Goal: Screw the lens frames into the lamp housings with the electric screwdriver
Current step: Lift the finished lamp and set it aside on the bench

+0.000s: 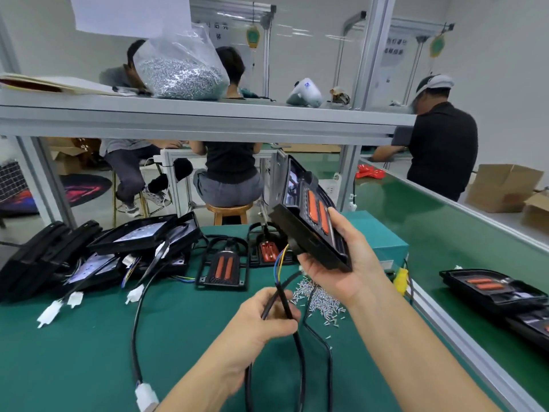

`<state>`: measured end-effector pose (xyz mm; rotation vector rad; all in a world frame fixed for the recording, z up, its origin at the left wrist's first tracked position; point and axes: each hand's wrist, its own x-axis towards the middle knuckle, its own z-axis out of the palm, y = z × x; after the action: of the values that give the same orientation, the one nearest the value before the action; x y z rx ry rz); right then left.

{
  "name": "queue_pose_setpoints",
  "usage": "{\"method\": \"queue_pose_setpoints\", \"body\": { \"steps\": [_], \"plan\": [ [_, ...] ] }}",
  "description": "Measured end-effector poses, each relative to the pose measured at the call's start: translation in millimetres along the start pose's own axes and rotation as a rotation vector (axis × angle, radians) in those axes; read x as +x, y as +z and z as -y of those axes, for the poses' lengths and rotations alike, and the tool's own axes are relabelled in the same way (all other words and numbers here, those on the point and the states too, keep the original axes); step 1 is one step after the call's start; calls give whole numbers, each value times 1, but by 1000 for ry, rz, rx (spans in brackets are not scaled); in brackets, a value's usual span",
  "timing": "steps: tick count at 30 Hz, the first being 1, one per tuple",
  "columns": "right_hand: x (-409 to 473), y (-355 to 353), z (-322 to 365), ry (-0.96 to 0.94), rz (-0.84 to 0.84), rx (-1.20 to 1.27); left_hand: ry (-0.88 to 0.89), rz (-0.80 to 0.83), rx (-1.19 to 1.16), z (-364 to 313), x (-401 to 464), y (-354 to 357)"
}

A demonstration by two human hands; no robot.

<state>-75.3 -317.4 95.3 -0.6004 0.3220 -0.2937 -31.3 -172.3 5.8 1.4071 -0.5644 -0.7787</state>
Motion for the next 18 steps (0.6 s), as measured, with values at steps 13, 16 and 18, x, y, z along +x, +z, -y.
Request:
{"method": "queue_pose_setpoints", "body": {
  "steps": [13, 16, 18],
  "plan": [
    [-46, -40, 59, -313, 9, -301, 175, -206, 192, -39, 4, -7],
    [-63, -54, 65, -398, -74, -471, 161, -240, 30, -60, 26, 5],
    [-69, -60, 66, -463, -140, -515, 168, -188, -50, -75, 40, 22]
  ]
}}
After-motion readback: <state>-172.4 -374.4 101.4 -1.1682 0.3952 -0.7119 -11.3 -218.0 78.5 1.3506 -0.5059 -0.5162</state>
